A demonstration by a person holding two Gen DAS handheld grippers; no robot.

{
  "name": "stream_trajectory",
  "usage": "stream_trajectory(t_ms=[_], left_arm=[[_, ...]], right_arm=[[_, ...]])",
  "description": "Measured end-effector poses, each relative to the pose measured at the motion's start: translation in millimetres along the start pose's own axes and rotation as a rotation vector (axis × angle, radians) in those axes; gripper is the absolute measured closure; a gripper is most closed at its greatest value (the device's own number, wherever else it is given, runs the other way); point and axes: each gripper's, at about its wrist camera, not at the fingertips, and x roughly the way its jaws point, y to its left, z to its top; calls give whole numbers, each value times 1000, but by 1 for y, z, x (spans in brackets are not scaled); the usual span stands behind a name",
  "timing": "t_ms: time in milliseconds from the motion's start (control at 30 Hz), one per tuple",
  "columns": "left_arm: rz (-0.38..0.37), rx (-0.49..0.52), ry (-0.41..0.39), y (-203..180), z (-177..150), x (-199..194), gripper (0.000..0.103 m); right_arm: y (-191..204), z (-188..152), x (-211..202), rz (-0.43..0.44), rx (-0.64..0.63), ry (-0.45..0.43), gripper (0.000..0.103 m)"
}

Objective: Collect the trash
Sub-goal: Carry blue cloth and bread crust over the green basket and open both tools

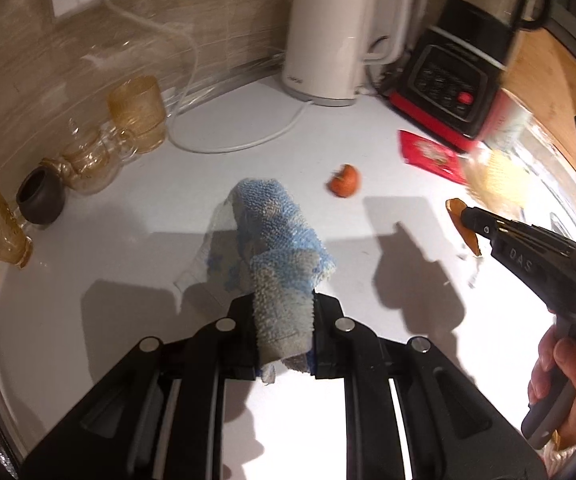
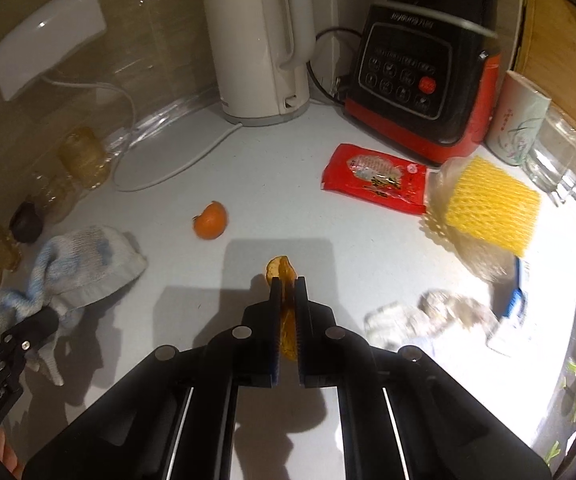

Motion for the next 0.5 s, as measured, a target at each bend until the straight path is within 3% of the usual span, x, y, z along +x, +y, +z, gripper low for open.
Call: stream_trajectory(t_ms=[233, 500], left_arm=[[-107, 114, 2, -40, -27, -50, 88], [-243, 267, 38, -95, -85, -105, 88]], right_arm=[[-8, -57, -85, -38, 1, -31, 96], [-34, -147, -170, -111, 88, -37, 96]])
